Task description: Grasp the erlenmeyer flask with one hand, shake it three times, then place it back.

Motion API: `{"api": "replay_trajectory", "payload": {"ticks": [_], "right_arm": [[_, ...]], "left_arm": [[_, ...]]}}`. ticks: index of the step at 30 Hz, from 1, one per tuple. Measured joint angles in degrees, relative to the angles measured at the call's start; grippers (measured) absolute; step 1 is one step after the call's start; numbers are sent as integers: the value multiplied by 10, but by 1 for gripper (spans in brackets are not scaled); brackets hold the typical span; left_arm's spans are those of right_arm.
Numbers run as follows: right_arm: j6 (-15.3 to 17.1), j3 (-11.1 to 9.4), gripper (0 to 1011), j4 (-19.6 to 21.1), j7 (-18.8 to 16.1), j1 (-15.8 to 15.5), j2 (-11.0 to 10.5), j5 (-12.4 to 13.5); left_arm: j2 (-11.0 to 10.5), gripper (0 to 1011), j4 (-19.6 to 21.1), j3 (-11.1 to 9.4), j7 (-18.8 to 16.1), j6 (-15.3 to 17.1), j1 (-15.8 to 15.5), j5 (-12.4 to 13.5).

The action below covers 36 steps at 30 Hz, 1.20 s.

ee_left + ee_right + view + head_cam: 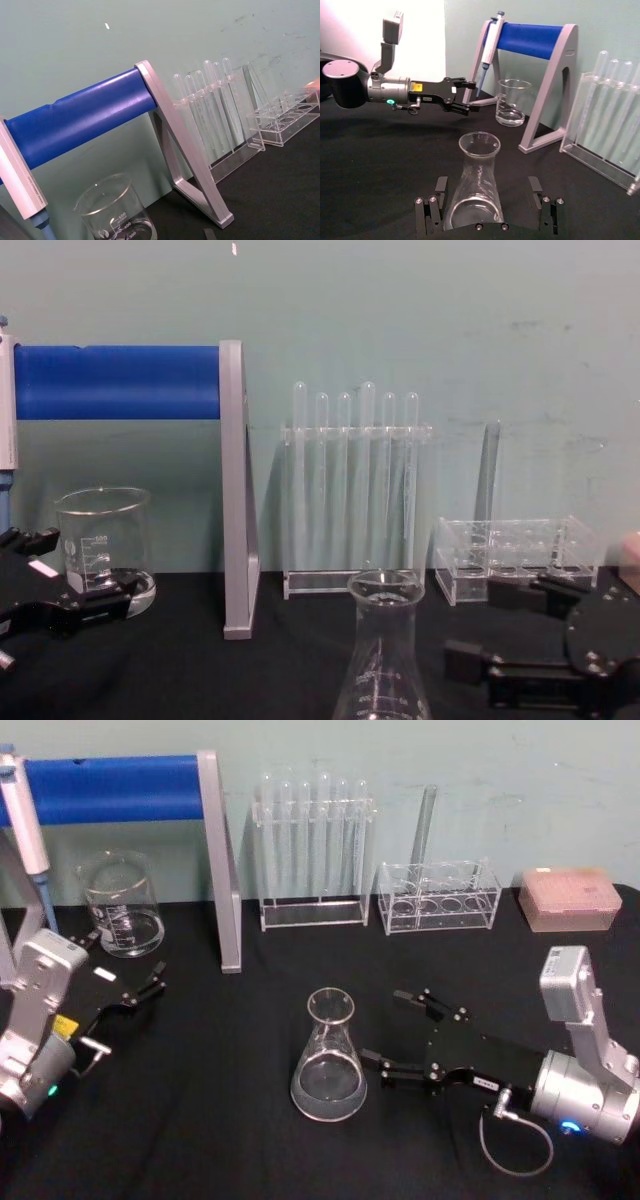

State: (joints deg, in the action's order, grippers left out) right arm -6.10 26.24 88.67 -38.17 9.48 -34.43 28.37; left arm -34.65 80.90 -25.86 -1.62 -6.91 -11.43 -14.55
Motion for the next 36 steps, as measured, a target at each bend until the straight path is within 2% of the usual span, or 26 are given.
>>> {"api": "replay_trajectory", "payload": {"ticks": [16, 36], "right_arm": [[5, 39, 1000, -53, -32, 55, 35, -7], [7, 63, 1000, -93, -38, 91, 62, -7]], "left_arm": [[0, 1001, 0, 0, 0, 0, 0, 0], [0, 1001, 0, 0, 0, 0, 0, 0]]}}
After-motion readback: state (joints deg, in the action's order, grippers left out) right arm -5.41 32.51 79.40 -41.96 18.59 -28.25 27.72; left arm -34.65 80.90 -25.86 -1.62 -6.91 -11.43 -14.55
